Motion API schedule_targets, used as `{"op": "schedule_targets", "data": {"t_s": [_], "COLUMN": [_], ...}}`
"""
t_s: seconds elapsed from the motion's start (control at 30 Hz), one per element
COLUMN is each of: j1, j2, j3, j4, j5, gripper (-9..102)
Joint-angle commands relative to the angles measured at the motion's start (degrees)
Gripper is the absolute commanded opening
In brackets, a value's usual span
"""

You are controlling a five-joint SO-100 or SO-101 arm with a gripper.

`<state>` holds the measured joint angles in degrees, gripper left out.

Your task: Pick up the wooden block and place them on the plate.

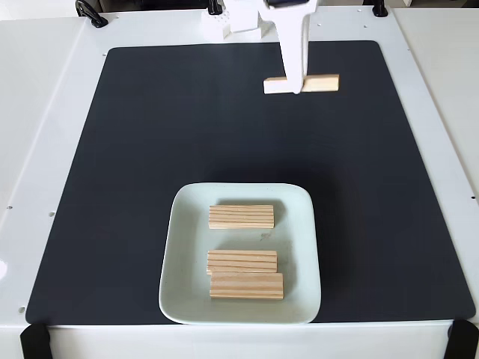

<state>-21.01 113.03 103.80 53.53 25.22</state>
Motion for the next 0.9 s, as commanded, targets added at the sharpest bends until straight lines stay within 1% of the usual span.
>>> {"op": "schedule_targets", "data": {"t_s": [0.0,0.13,0.23,0.3,0.43,0.73,0.8,0.87], "j1": [2.11,4.48,6.42,7.56,9.40,12.13,12.13,12.22], "j2": [15.47,25.84,25.84,23.12,10.99,-26.63,-33.84,-40.43], "j3": [7.65,16.79,18.02,15.64,5.71,-24.61,-31.90,-39.99], "j4": [-10.02,-18.11,-19.86,-19.60,-19.25,-18.90,-16.08,-11.51], "j5": [-9.49,-20.30,-23.99,-24.08,-23.91,-24.08,-24.26,-23.99], "gripper": [-1,-1,-1,-1,-1,-1,-1,-1]}}
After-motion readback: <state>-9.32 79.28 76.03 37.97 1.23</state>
